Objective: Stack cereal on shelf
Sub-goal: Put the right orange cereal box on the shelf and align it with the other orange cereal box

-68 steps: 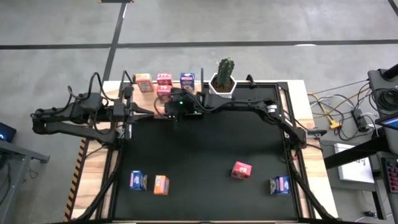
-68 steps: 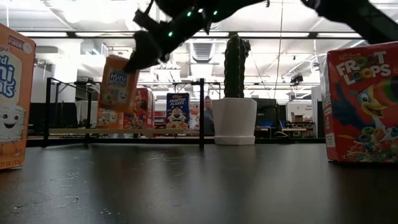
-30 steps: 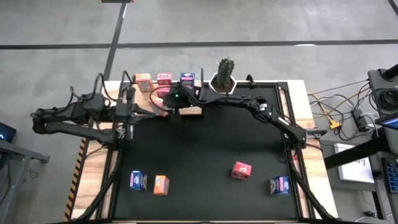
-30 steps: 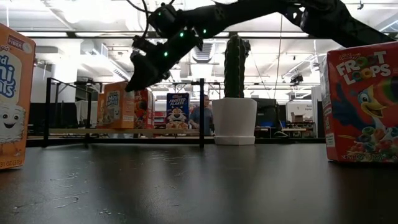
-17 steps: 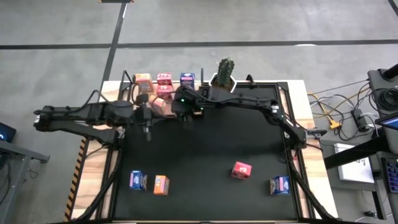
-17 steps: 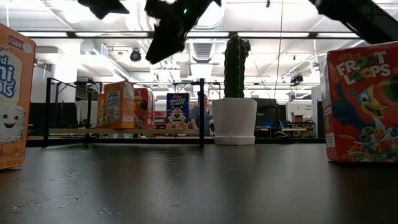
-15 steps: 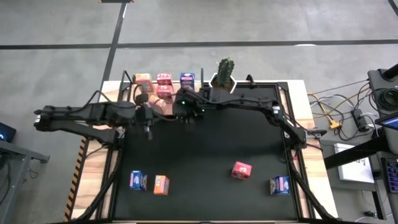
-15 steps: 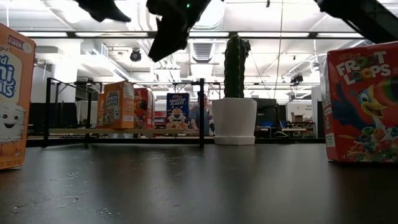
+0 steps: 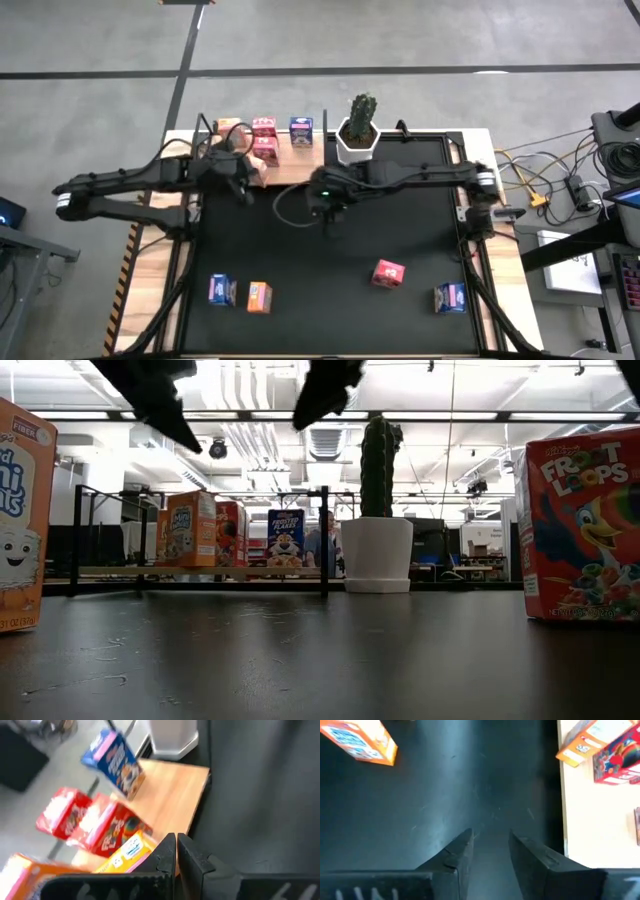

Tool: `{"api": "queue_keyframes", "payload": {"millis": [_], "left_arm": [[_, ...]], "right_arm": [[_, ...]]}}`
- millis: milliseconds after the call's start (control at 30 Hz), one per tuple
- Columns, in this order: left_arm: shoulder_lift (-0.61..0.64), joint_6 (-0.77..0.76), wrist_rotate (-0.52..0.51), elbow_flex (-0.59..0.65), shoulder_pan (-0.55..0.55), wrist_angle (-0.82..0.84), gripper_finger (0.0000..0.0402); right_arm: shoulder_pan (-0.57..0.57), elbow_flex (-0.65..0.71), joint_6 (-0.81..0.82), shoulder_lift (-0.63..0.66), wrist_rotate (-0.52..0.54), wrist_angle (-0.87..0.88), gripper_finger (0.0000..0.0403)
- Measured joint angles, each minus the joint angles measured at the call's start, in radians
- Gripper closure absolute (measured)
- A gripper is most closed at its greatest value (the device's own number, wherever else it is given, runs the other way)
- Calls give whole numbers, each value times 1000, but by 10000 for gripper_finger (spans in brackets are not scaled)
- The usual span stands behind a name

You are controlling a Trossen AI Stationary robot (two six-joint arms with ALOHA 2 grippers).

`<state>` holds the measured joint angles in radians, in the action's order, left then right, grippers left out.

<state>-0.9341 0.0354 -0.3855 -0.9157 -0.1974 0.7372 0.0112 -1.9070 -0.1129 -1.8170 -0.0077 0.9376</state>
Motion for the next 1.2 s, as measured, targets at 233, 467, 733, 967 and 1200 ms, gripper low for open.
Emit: {"api": "queue_keyframes", "payload": {"millis": [233,467,733,967,1200], "left_arm": [[-100,-53,107,-31,-186,44,401],[-154,-50,108,-98,-227,114,402],[-189,-69,107,-72,-232,120,402],[-221,-84,72,-72,-231,114,402],[-226,-132,44,-73,-232,156,401]], "right_arm": [[11,302,53,207,8,-212,314],[11,514,63,334,10,-374,334],[11,635,77,389,9,-449,344],[11,653,90,389,9,-450,342],[11,654,93,388,9,-450,342]]}}
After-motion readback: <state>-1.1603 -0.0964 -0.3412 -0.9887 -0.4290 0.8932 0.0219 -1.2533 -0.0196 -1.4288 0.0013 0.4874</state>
